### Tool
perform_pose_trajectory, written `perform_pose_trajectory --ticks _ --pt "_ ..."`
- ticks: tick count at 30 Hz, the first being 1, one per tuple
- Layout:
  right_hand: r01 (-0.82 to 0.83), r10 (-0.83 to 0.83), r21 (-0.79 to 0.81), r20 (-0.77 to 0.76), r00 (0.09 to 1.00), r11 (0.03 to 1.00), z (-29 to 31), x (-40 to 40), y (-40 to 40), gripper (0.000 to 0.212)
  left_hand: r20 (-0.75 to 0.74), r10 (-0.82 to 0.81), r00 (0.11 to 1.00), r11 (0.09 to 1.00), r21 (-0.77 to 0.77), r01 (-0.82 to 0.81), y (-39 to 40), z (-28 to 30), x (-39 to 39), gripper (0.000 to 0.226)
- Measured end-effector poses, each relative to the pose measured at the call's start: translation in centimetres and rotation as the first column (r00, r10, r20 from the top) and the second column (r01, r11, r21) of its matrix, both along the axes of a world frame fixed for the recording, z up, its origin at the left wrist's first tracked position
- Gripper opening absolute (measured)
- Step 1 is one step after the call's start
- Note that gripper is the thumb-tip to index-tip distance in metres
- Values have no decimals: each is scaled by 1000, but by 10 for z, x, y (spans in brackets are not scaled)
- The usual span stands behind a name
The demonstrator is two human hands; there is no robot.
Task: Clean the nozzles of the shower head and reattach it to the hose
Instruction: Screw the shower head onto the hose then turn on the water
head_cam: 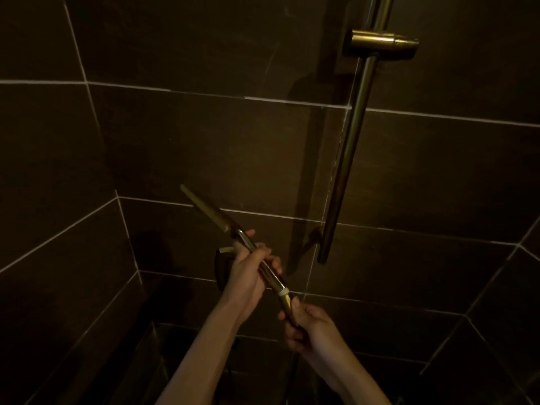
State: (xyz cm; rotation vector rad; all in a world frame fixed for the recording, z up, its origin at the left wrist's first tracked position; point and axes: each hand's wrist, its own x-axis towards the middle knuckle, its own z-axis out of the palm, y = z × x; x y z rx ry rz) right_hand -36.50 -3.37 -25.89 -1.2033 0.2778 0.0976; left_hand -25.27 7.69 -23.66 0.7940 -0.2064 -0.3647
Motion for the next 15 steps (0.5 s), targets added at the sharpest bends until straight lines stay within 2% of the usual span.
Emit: perform_pose_trajectory --ticks 2,7,11,15 --pt "-1 1 -10 -11 1000 1000 0 0 -4 32 -25 -52 998 998 -32 51 4 -2 -1 46" --pt "-26 24 -38 -51 998 999 -7 -2 -6 33 -53 -107 993 994 12 108 13 -4 -1 34" --pt "-3 3 40 -12 1000 999 -8 -1 -5 35 -18 -114 993 992 60 115 18 -3 1 30" --pt "-37 37 18 -17 999 999 -10 0 -9 35 -34 -96 995 994 45 98 19 -4 3 32"
